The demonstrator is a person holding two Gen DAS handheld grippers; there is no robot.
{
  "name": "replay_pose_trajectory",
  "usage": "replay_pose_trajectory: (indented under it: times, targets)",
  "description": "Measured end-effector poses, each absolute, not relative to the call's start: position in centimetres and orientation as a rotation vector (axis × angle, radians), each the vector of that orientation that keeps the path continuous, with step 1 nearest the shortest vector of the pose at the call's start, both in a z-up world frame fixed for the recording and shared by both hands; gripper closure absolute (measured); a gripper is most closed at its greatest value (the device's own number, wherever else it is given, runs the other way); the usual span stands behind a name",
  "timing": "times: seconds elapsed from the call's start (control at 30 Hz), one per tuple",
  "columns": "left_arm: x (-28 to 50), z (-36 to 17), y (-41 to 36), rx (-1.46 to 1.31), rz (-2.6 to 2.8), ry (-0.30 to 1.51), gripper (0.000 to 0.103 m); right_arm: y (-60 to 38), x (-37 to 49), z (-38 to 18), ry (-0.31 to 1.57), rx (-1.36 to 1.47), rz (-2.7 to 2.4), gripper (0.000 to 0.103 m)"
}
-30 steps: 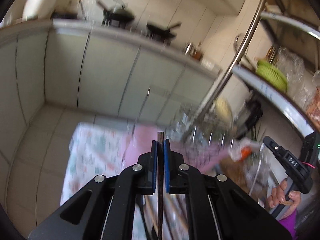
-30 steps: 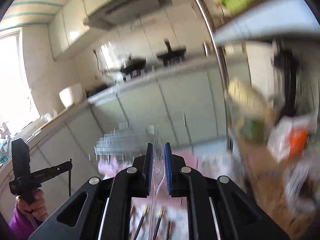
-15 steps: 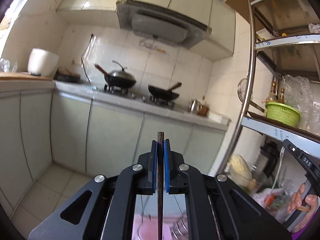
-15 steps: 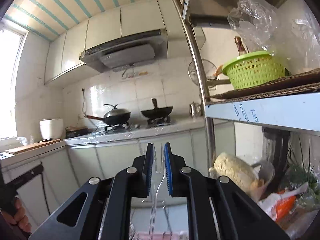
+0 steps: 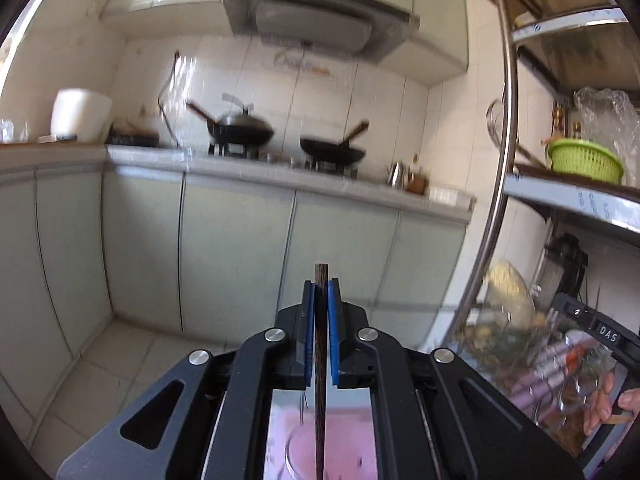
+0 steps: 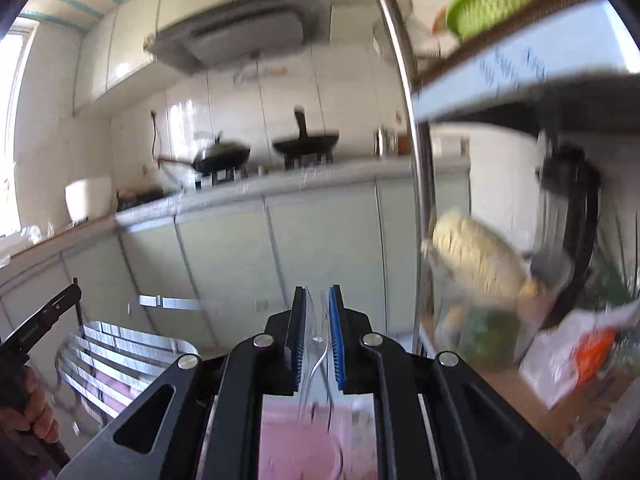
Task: Organize utensils
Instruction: 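Lift the chopstick with left tool while right tool carries fork into pink cup, then open both tools over the pink cup and return them to the utensils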
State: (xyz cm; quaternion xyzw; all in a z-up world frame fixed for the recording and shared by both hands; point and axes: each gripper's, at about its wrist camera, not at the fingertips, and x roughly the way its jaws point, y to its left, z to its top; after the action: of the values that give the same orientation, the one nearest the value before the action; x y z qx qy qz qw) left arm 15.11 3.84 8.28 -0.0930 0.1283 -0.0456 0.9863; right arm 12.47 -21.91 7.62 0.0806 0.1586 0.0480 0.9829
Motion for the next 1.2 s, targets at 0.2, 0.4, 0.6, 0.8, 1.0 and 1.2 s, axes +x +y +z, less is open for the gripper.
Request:
replay_pose_trajectory:
  times: [0.2,0.4,0.6,0.8,1.0,1.2]
  targets:
    - [15.4,5.9,4.9,-0.265,-0.144,0.419,0.096,-21.1,12.4,5.2,0.471,0.151,0.146,0.089]
    - [14.7,6.6,6.2,-0.322,-0.131,0.478,0.077,-21.5,10.7,5.6,0.496,0.176,0.169,0.073]
    - [11.5,9.1,7.4,-0.335,-0.11,0.414,0.071,-22.5,7.1,7.4,0.456,0.2,0.159,0.073]
    - [7.9,9.2,7.6,-0.328,-0.107,0.456,0.071,-22.8,3.3,6.8,0.477,0.254,0.171,0.073]
    - [5.0,6.1,5.9,-0.261,-0.107,0.572,0.071,-22.0,1.4,3.4,0.6,0.303,0.201,0.073]
    - [3.7,1.3,4.8,-0.272,-0.121,0.743,0.071,-20.7,0.4,-0.4,0.723,0.325,0.212,0.073]
